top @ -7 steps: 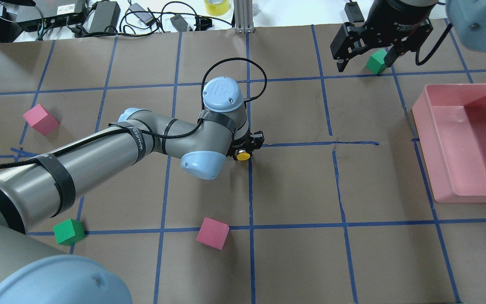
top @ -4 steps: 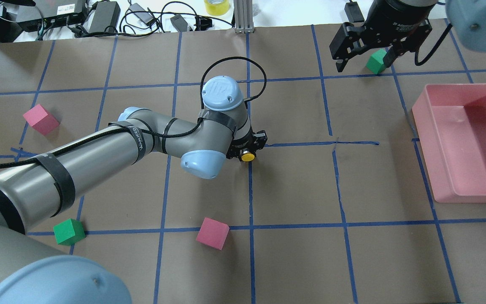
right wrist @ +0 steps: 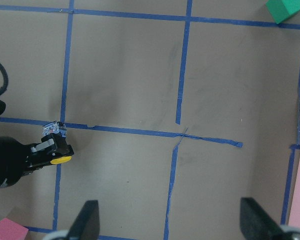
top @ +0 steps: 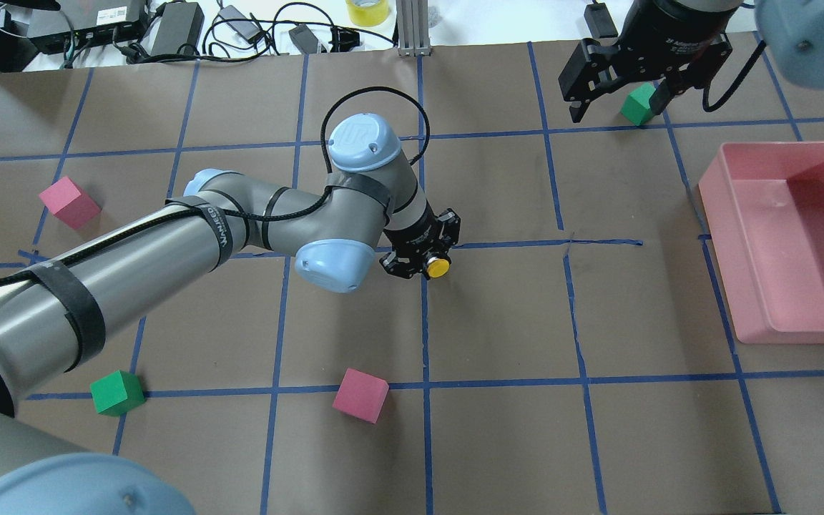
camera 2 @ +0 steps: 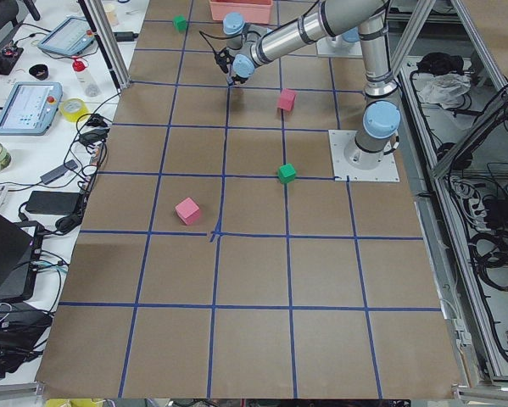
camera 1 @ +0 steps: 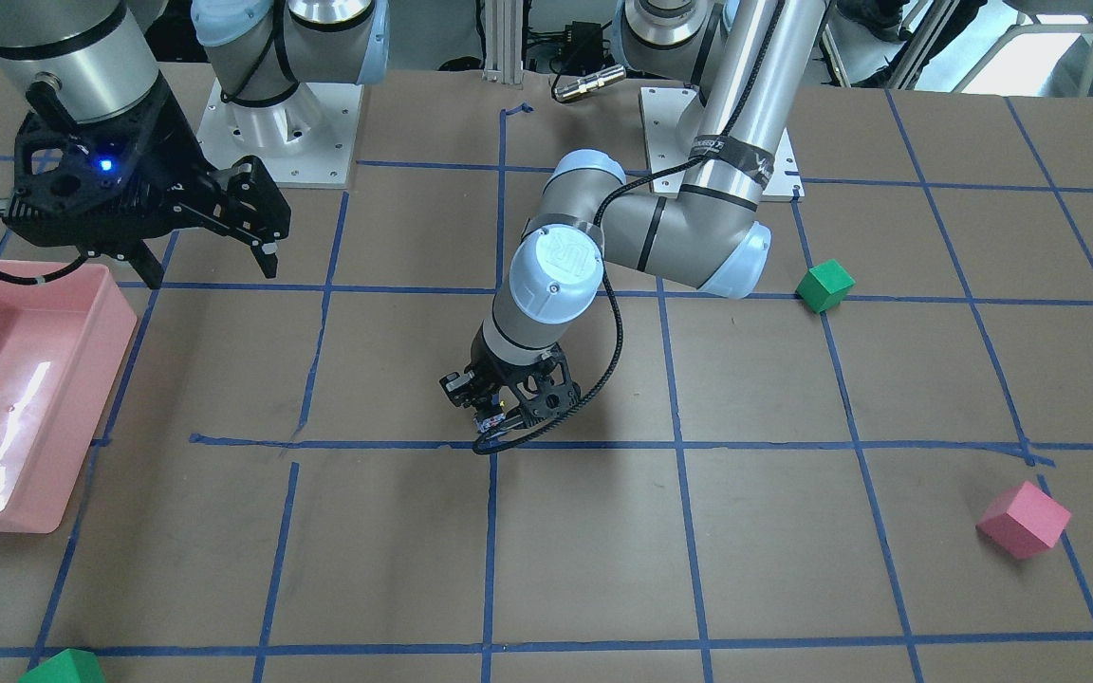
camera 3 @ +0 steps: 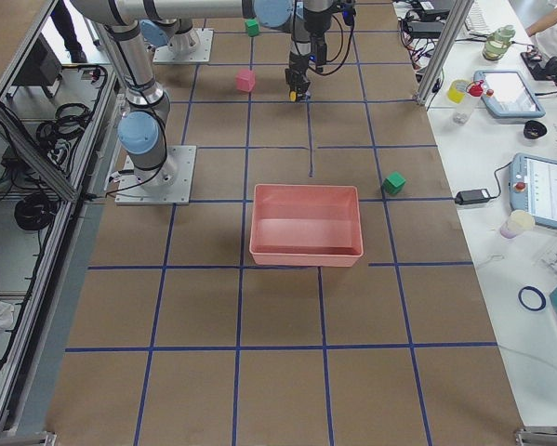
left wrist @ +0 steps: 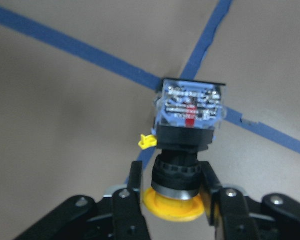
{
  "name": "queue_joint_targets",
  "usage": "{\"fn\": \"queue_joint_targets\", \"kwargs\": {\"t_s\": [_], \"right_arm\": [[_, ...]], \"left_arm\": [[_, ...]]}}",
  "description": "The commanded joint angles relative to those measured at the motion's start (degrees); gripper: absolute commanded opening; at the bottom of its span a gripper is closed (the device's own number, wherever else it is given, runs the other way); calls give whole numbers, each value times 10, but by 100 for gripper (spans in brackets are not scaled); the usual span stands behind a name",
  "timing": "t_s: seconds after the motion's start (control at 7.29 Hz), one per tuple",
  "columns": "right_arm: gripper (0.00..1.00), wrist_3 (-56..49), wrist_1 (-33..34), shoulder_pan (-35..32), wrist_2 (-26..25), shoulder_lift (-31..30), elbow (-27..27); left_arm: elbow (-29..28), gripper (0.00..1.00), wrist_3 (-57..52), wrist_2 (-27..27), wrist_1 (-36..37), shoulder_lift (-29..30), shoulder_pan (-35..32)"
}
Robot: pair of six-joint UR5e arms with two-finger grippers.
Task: Align button upright
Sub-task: 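Rotate the left gripper to tip the switch upright, cap facing up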
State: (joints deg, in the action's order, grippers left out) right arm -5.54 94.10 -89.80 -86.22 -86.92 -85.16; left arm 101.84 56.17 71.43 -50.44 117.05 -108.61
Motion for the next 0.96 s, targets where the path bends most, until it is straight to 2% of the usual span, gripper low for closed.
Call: {"fn": "queue_joint_targets", "kwargs": {"t_s": [0.0, 0.14, 0.41, 0.55, 0.82], "right_arm": [[100, 0, 0, 1, 0, 0, 0], [100, 0, -1, 1, 0, 0, 0], [100, 0, 0, 1, 0, 0, 0], [100, 0, 0, 0, 0, 0, 0], [100, 0, -1, 0, 0, 0, 0]], "left_arm": [[1, 0, 122, -121, -11, -9, 52], [5, 0, 160, -178, -11, -9, 71], [12, 0, 162, -277, -32, 4, 129], [19, 0, 151, -353, -50, 4, 152], [87, 0, 64, -427, -55, 5, 187]]}}
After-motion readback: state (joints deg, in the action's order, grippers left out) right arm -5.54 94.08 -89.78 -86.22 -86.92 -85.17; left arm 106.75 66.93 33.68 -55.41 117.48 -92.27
